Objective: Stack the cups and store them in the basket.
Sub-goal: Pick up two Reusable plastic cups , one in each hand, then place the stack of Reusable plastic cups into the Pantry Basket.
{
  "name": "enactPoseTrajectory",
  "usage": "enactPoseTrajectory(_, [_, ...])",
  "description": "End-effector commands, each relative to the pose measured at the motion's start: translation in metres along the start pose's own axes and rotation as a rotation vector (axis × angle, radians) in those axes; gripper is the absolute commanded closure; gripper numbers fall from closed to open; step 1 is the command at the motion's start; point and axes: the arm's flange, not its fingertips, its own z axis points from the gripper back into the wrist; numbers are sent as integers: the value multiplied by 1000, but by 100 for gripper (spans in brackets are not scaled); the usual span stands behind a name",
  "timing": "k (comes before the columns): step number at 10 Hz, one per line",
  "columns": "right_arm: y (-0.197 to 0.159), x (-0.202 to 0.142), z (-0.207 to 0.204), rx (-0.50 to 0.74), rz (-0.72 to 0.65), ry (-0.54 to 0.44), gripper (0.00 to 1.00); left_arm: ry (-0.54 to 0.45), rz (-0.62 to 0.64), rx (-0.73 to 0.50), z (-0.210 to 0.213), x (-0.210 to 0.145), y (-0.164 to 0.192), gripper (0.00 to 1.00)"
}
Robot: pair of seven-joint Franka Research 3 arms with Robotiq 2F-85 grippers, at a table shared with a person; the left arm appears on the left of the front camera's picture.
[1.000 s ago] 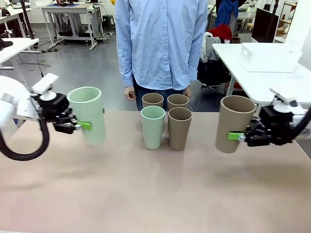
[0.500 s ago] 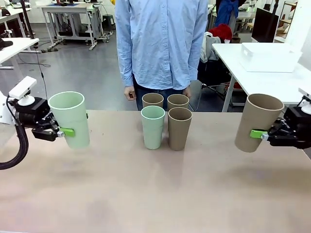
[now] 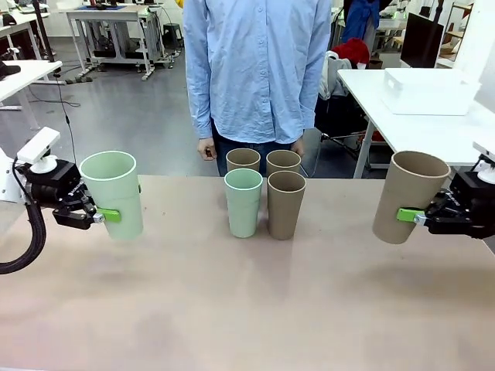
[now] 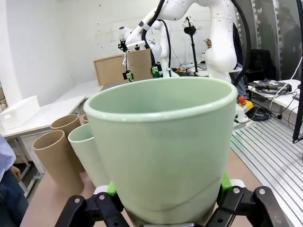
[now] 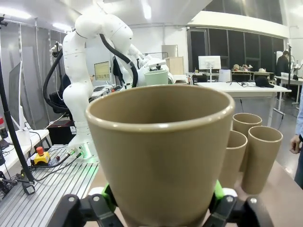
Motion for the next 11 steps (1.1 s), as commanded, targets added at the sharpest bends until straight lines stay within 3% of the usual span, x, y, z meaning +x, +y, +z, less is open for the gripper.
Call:
enactPoseTrajectory(1, [0,3,1,-3,6,-1,15,-9,4,-7,0,3,1,15])
enactPoseTrajectory(11, [0,3,1,-3,6,-1,15,-9,4,-7,0,3,1,15])
